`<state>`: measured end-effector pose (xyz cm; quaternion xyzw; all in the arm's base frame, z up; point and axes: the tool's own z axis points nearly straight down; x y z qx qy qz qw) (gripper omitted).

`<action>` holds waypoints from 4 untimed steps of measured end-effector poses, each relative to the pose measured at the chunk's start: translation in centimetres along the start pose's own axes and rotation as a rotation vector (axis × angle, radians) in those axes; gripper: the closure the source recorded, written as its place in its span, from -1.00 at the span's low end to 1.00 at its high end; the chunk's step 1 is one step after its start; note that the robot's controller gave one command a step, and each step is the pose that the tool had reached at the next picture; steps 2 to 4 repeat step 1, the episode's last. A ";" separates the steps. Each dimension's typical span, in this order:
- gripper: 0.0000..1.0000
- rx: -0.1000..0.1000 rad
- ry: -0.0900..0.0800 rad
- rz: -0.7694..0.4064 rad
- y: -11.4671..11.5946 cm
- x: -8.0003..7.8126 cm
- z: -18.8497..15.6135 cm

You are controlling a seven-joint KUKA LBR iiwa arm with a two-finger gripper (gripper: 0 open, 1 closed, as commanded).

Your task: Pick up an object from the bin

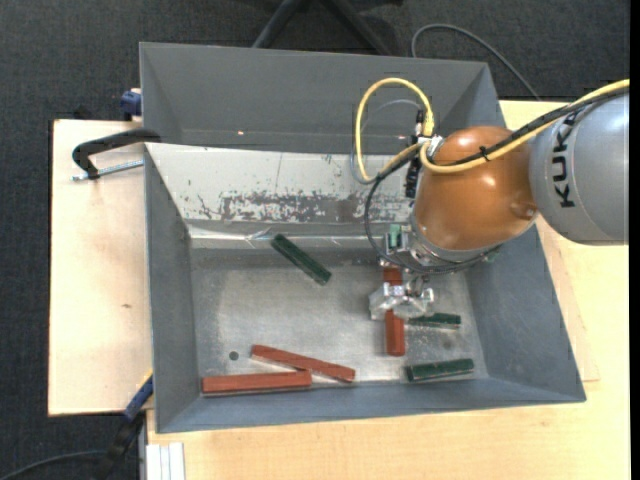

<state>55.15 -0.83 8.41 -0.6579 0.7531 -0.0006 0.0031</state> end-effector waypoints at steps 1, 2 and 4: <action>1.00 0.008 0.000 0.004 -0.3 -0.2 -9.1; 1.00 0.008 0.000 0.004 -0.3 -0.2 -9.1; 1.00 0.008 0.000 0.004 -0.3 -0.2 -9.1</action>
Offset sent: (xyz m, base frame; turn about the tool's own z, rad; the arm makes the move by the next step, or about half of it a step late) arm 0.0001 0.0001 0.0852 0.0000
